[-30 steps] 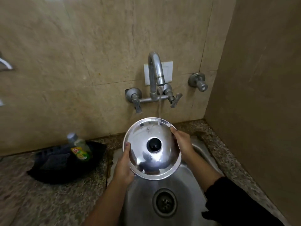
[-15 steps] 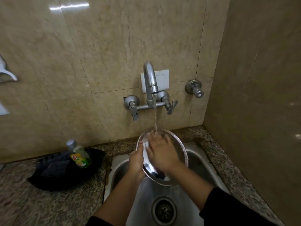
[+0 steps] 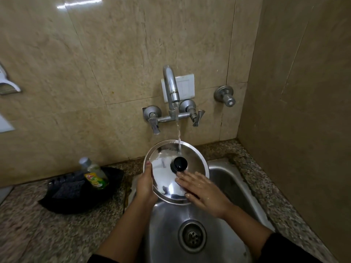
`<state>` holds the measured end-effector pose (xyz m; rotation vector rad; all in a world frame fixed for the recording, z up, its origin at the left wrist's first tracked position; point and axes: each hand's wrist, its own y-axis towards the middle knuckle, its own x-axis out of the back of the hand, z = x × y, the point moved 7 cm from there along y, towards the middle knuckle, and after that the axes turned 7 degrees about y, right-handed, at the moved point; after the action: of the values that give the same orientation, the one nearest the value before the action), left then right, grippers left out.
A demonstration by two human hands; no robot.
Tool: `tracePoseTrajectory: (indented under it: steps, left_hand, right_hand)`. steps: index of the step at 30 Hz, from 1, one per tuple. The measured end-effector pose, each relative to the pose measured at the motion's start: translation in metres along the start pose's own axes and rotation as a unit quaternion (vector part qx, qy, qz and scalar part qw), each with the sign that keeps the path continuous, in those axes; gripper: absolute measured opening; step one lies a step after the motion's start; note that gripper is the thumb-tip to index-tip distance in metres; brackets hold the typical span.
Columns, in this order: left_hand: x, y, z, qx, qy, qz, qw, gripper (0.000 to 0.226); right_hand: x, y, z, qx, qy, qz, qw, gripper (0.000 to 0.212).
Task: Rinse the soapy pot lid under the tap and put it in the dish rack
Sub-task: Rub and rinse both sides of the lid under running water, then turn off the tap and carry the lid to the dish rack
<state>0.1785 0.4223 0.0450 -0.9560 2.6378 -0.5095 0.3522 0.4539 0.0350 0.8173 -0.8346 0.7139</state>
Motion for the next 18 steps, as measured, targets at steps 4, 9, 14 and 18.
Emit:
tracePoseTrajectory:
  steps: [4, 9, 14, 18]
  left_hand:
    - [0.013, -0.011, -0.009, -0.073, 0.101, 0.009, 0.992, 0.035]
    - [0.009, -0.024, -0.023, -0.141, 0.182, 0.048, 0.972, 0.030]
    - [-0.006, -0.028, -0.039, -0.168, 0.242, 0.067, 0.953, 0.033]
    - [-0.009, -0.029, -0.049, -0.170, 0.221, 0.051, 0.959, 0.039]
  right_hand:
    - [0.036, -0.018, -0.047, -0.084, 0.029, -0.167, 0.982, 0.033]
    - [0.076, 0.019, -0.074, -0.238, 0.230, -0.278, 0.902, 0.029]
    - [0.113, 0.070, -0.088, -0.311, 0.388, -0.357, 0.791, 0.040]
    - [0.124, 0.104, -0.088, -0.319, 0.299, -0.353, 0.827, 0.024]
